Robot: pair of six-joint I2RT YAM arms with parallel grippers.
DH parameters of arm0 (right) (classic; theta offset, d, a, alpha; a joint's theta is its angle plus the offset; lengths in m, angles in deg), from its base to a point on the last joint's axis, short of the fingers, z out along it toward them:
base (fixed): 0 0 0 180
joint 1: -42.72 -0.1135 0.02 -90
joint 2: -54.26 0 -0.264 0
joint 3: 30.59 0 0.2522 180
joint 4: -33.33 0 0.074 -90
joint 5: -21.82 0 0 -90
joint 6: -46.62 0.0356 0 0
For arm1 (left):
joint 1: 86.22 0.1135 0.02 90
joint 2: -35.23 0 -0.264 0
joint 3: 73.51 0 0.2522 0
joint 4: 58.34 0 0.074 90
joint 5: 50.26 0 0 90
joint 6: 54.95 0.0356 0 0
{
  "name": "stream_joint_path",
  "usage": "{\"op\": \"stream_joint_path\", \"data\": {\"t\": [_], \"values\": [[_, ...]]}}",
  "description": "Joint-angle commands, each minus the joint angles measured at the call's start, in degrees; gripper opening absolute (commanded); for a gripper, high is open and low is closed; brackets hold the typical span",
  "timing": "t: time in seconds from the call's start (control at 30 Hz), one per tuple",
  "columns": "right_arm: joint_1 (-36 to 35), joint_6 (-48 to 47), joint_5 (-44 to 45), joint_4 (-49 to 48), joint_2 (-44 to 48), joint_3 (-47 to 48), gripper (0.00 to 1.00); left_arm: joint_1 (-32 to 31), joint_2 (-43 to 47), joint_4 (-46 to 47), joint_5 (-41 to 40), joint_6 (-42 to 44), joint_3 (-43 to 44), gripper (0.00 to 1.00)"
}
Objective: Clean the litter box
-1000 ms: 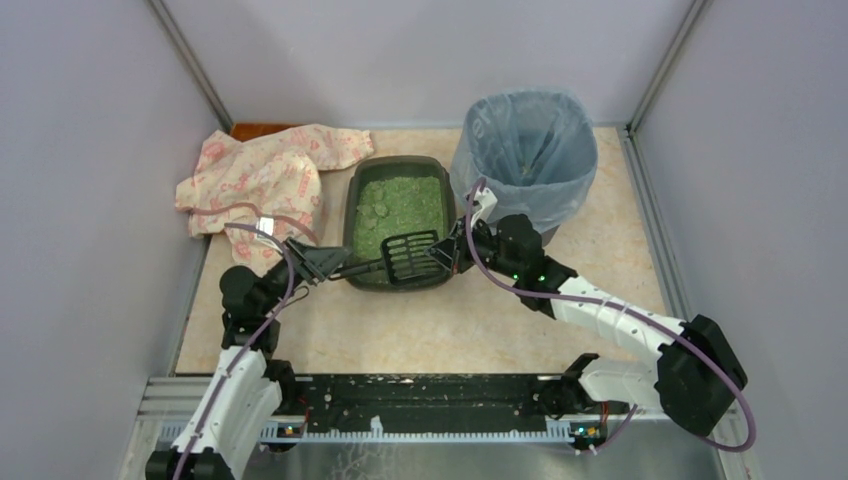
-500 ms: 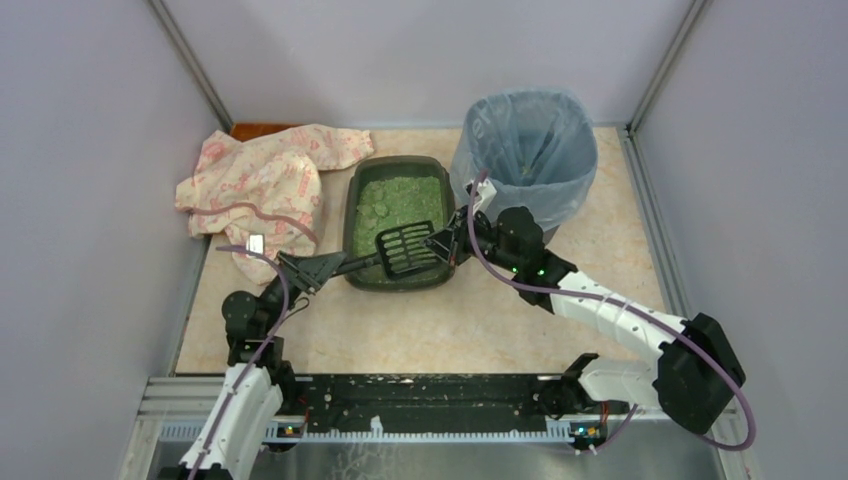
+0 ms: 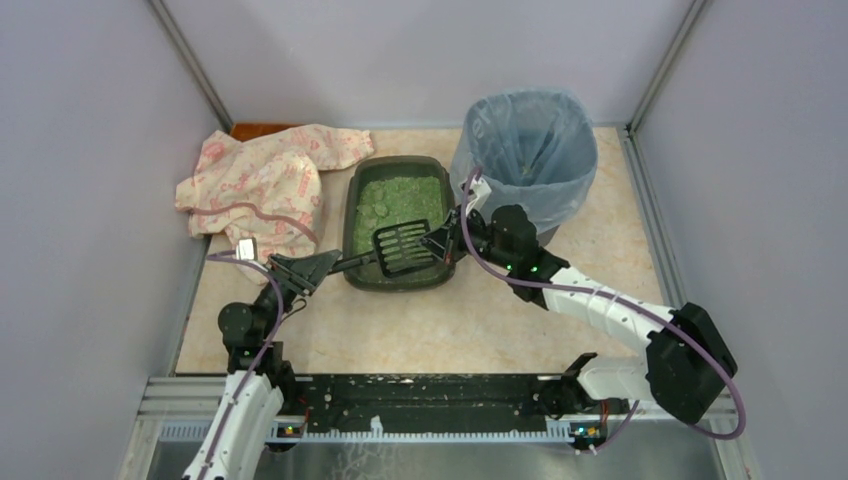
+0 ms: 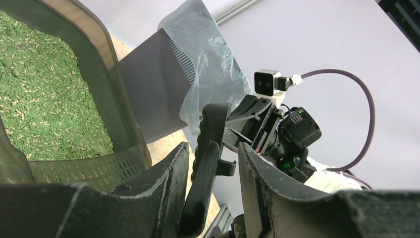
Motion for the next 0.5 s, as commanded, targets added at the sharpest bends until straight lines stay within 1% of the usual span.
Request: {"op": "stream_joint_path", "data": {"t": [0.0, 0.23, 0.47], "values": [[0.4, 0.8, 0.0, -5.1, -0.4, 4.1, 0.00, 0.3, 1.5, 2.8, -0.4, -0.8, -0.5, 0.47], [0.4, 0.4, 0.6, -4.8, -1.3, 5.8, 0.00, 0.3, 6.0, -1.2, -3.5, 0.3, -1.2, 0.47], [0.4, 0.9, 0.1, -6.1, -2.6, 6.0, 0.00, 0.3, 5.6, -0.8, -3.3, 0.0, -1.3, 0.47]]}}
